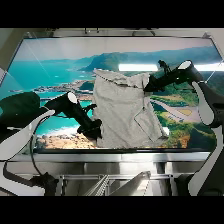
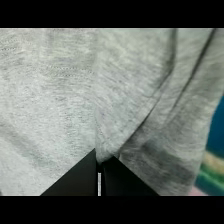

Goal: Fold the shirts.

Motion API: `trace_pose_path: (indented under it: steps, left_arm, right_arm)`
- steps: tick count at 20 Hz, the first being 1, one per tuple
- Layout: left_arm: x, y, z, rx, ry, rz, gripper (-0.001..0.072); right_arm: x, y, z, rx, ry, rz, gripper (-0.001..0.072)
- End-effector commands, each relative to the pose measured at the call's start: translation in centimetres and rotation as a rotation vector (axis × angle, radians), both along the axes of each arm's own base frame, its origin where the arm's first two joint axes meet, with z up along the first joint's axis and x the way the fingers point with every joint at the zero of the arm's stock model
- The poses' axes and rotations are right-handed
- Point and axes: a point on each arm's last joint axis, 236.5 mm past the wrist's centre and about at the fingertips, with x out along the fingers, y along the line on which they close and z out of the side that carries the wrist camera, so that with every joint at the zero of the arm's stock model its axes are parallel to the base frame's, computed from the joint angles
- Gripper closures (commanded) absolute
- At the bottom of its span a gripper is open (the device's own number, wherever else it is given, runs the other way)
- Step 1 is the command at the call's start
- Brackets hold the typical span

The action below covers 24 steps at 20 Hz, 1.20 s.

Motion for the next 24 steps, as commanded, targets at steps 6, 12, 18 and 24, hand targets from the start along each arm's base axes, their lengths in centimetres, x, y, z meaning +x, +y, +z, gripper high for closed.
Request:
trace_pose_path:
  steps: [6, 12, 18, 24]
  left_arm:
    - [8.1, 4.4, 4.7, 0.021, -0.203, -0.112, 0.0690]
    - [15.9, 14.2, 7.6, 0.100, -0.334, 0.042, 0.0689]
    - [26.2, 22.1, 9.1, 0.161, -0.541, 0.140, 0.0690]
    - [29.8, 24.0, 5.9, 0.159, -0.722, 0.077, 0.0688]
  right_arm:
    - [0.8, -7.2, 4.8, 0.001, -0.044, -0.116, 0.0699]
    - [-5.6, -10.4, 3.9, -0.040, 0.179, -0.055, 0.0700]
    - [-14.6, -9.0, 4.7, -0.020, 0.305, 0.000, 0.0699]
    - [-23.3, -6.3, 4.3, 0.029, 0.241, -0.237, 0.0698]
